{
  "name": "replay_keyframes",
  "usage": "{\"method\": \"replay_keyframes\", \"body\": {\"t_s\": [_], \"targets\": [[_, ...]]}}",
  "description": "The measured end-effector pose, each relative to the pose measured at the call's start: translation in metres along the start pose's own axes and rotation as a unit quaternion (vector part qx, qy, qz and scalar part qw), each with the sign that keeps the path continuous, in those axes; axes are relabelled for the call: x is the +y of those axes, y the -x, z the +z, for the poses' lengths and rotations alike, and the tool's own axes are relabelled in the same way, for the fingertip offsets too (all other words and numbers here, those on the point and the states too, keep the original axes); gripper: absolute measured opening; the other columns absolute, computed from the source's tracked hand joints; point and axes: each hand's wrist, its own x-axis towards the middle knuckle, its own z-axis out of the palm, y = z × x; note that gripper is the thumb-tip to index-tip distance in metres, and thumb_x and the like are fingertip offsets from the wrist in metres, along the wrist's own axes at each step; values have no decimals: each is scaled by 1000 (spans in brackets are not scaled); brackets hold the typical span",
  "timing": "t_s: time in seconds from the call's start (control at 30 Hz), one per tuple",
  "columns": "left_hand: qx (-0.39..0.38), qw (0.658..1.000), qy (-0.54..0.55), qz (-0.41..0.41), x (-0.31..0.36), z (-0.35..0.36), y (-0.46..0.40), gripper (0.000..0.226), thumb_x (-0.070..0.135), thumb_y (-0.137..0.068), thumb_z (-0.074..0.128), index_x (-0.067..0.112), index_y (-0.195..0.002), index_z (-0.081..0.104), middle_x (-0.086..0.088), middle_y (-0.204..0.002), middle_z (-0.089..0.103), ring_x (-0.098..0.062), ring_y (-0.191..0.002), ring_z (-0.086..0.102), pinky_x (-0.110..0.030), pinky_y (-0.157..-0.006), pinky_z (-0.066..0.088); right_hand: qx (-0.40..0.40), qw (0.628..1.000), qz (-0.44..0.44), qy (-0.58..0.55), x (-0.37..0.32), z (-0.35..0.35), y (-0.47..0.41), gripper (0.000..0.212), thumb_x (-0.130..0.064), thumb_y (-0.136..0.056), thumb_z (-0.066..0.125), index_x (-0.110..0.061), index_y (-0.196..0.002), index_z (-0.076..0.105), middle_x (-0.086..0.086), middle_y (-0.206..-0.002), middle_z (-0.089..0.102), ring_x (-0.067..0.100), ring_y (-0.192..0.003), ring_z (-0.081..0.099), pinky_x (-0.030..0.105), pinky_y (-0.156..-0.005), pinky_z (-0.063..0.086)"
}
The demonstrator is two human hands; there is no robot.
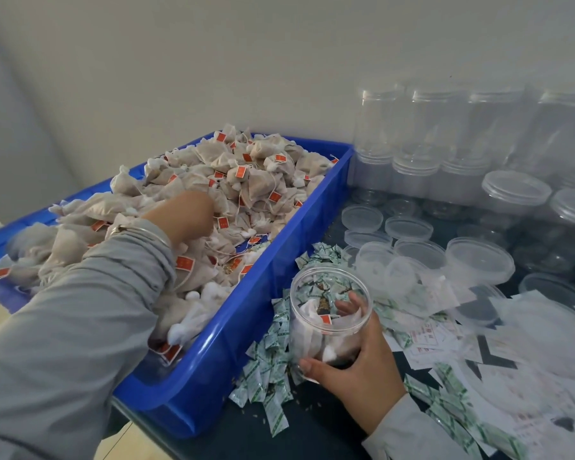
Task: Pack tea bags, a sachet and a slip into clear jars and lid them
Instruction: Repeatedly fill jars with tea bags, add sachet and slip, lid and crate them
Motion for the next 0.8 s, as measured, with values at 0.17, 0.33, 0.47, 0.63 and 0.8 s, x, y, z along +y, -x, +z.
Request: {"method": "replay_keyframes", "body": {"t_s": [0.17,0.33,0.47,0.63,0.8], "targets": [[35,978,205,-12,-6,-6,0,7,7,-94,53,3,-93,60,-7,-79,64,-17,-69,59,-29,-66,48,-6,1000,9,2,0,-1,0,93,-55,-37,83,-80,-105,25,-45,-115,43,-20,-111,43,-4,-83,37],[122,934,336,-5,-1,-18,9,17,5,-98,43,11,-84,53,-2,-72,66,-8,-59,60,-18,-52,42,-7,1000,11,-2,-2,0,0,93,-54,-37,84,-80,-105,26,-46,-115,44,-20,-111,44,-2,-84,39],[204,880,419,93,14,-31,23,24,10,-97,48,26,-79,50,8,-66,65,0,-57,61,-21,-62,47,-8,1000,11,-11,-3,-1,1,92,-54,-37,84,-81,-103,27,-47,-114,44,-21,-109,44,-4,-82,37],[231,723,610,228,37,-56,46,26,-3,-96,44,19,-83,49,12,-58,64,-2,-56,60,-19,-61,51,-10,1000,9,-6,-5,-1,1,91,-53,-38,83,-80,-103,27,-48,-115,43,-21,-109,45,-3,-80,38],[182,606,719,288,62,-71,72,21,-4,-96,41,12,-86,49,7,-60,64,-9,-61,60,-25,-65,53,-13,1000,8,-6,-5,-1,1,88,-51,-39,83,-80,-102,28,-48,-114,44,-22,-108,45,-4,-79,36]]}}
